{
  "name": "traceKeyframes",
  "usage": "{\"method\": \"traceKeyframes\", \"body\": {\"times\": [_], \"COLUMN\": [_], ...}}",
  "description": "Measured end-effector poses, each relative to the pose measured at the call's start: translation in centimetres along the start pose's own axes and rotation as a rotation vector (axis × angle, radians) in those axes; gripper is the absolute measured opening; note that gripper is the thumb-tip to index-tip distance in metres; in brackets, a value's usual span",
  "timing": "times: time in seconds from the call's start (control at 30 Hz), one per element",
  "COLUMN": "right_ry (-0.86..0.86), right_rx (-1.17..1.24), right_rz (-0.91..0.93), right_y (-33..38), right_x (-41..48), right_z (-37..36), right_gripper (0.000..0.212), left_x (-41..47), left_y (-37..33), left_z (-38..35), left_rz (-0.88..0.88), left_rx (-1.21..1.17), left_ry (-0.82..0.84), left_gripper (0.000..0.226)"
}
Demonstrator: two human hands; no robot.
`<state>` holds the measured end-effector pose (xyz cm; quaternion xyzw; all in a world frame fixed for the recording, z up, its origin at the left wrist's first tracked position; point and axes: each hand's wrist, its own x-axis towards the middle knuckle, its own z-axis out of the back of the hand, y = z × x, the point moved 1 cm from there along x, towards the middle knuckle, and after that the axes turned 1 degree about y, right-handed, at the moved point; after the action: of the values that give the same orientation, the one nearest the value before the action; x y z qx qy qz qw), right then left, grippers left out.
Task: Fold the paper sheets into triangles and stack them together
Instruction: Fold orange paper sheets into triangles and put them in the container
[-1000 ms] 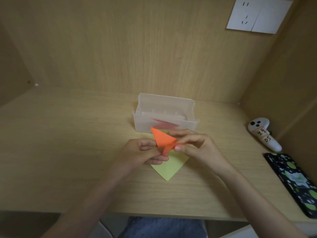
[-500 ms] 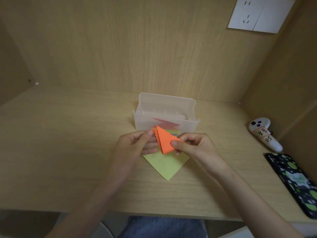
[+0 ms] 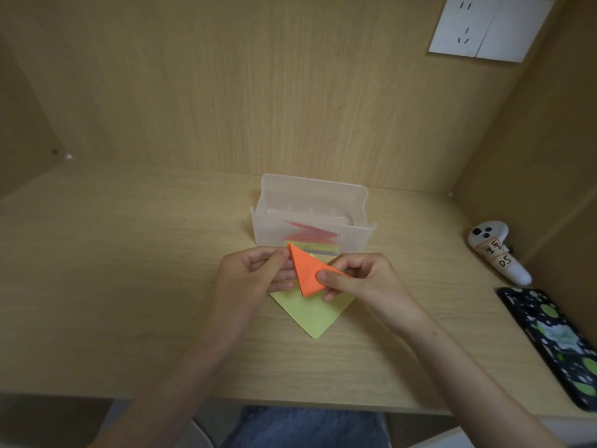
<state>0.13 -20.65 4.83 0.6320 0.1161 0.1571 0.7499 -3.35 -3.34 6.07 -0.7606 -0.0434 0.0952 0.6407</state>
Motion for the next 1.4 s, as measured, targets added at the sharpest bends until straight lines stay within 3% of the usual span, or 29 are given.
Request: {"method": "traceKeyframes", "body": {"times": [0.53,0.7,0.97,1.4], "right_ry": [-0.025,-0.021,-0.017,-0.049], "right_rx": [0.050,0.192,0.166,0.162], "right_rz": [-0.031,-0.049,-0.076,-0.053], "right_y": [0.3,0.3,0.6,0.9], "right_x": [-0.4,-0.4,-0.5,-0.5], "right_z": [-0.4,-0.4,-0.5,-0.7], "right_gripper": [0.006,0.031,0.004,0.006], "left_x": [-0.5,-0.6,-0.9,-1.0], "left_y": [0.3,0.3,0.0,-0.1], "left_z": [0.2,0.1,0.0,0.0], "left_rz": [-0.029,-0.019,-0.011,-0.006], "left_rx": [-0.023,-0.028,-0.038,-0.038], "left_ry": [-0.026,-0.022,-0.019,-0.022], "left_gripper": [0.007,0.005,0.005,0.001]}}
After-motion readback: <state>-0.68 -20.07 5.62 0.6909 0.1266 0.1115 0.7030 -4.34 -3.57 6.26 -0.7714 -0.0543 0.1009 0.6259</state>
